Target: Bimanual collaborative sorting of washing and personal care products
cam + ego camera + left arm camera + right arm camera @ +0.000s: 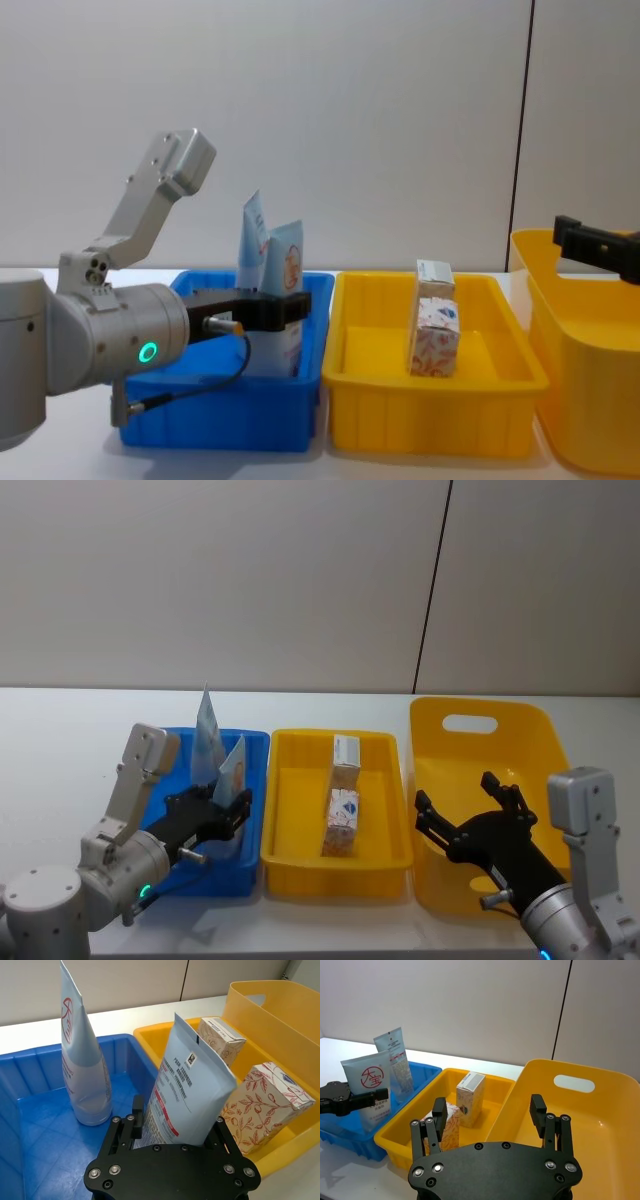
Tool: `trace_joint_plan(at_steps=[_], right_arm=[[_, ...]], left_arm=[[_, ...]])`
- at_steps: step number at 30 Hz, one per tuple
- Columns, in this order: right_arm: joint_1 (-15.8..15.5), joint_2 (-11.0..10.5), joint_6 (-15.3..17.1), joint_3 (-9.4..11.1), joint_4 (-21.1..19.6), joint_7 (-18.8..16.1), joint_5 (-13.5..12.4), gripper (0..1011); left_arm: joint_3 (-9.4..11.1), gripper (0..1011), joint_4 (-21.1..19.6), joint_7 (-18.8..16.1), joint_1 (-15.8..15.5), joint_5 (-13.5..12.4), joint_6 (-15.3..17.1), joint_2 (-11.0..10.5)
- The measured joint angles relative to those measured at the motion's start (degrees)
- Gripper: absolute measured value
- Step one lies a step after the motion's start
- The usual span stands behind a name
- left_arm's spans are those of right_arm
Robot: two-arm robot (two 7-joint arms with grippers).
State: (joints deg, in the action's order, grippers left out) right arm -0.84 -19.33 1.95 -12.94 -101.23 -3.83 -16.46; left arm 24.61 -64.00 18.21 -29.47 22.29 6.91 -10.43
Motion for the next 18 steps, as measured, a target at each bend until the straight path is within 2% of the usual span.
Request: trace_joint_plan(at_steps=[11, 16, 18], right_arm=[[0.0, 0.0, 0.0, 0.0, 0.0, 0.0, 0.0, 1003], [0.0, 0.0, 0.0, 0.0, 0.0, 0.0, 0.0, 1003], [0.0, 0.0, 0.0, 0.0, 0.0, 0.0, 0.0, 1003]], left_arm=[[-0.2, 431, 0.0, 0.2, 0.0, -0.1, -0.7, 0.1], [-0.7, 390, -0.9, 0.6, 0.3, -0.3, -2.5, -0.2], [-0.8, 343, -1.3, 0.7, 0.4, -0.5, -3.0, -0.3]])
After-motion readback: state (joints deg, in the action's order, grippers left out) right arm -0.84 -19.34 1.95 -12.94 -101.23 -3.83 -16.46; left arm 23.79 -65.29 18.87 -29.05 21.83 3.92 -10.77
